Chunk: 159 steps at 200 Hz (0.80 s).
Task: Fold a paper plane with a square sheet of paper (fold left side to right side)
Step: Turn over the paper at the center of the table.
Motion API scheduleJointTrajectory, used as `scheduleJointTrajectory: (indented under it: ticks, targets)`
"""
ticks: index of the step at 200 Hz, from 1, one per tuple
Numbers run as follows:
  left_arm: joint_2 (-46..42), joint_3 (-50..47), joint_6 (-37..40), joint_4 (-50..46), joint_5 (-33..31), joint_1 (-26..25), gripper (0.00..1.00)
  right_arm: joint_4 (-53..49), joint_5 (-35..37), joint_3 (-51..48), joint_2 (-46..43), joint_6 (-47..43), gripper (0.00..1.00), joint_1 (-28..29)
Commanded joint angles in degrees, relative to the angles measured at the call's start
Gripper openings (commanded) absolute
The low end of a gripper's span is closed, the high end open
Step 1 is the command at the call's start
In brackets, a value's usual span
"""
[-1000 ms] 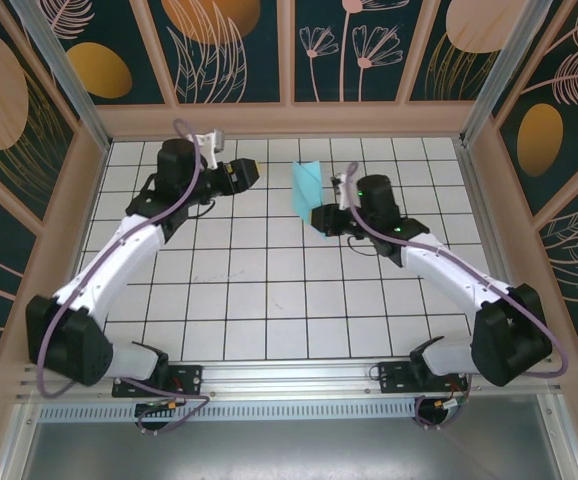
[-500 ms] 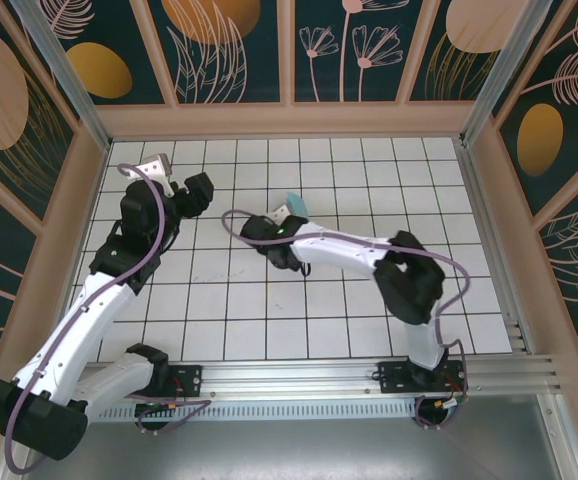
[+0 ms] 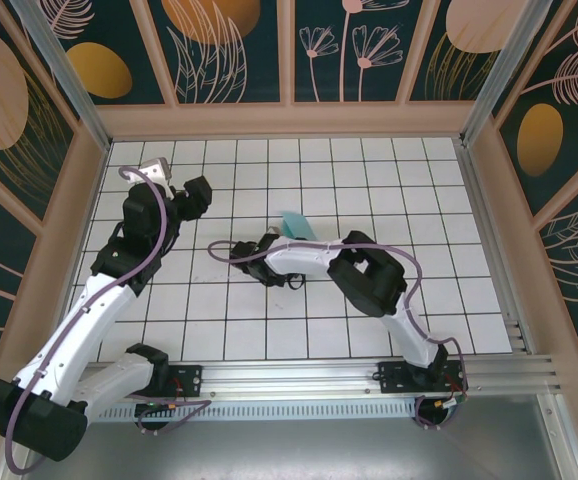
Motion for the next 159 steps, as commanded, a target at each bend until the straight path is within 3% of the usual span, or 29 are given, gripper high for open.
scheduleJointTrajectory:
  ticks: [1,47,77,97,115,141,159]
  targets:
    - [-0.2,-0.7,0.7,0.2,0.0,-0.1,0.76,0.2,-3.4,0.5,-0.3,-1.3,0.42,1.1]
    - [1.1,-0.3,0.8,0.5,3.6,-0.1,0.82,3.9,-14.6,-3.4,-8.9,-1.9,0.68,2.5]
    - [2.9,-0.3,-0.7,1.2,7.3,-0.1,0.84,6.4,-20.9,-8.5,-19.9,-0.4,0.85,2.7]
    - [5.2,-1.3,-2.9,3.1,11.9,-0.1,0.84,9.0,-24.1,-12.7,-28.4,1.0,0.9,1.1]
    - [9.1,-2.3,-4.0,5.8,18.9,-0.1,0.84,14.3,-28.0,-18.2,-36.9,1.6,0.93,-2.9]
    - [17.7,-3.1,-5.2,10.6,32.8,-0.6,0.84,27.5,-39.0,-28.3,-49.8,1.8,0.99,-12.5]
    - [23.1,-3.6,-6.3,13.5,35.7,-2.4,0.83,39.6,-49.1,-35.4,-57.3,3.3,0.99,-20.1]
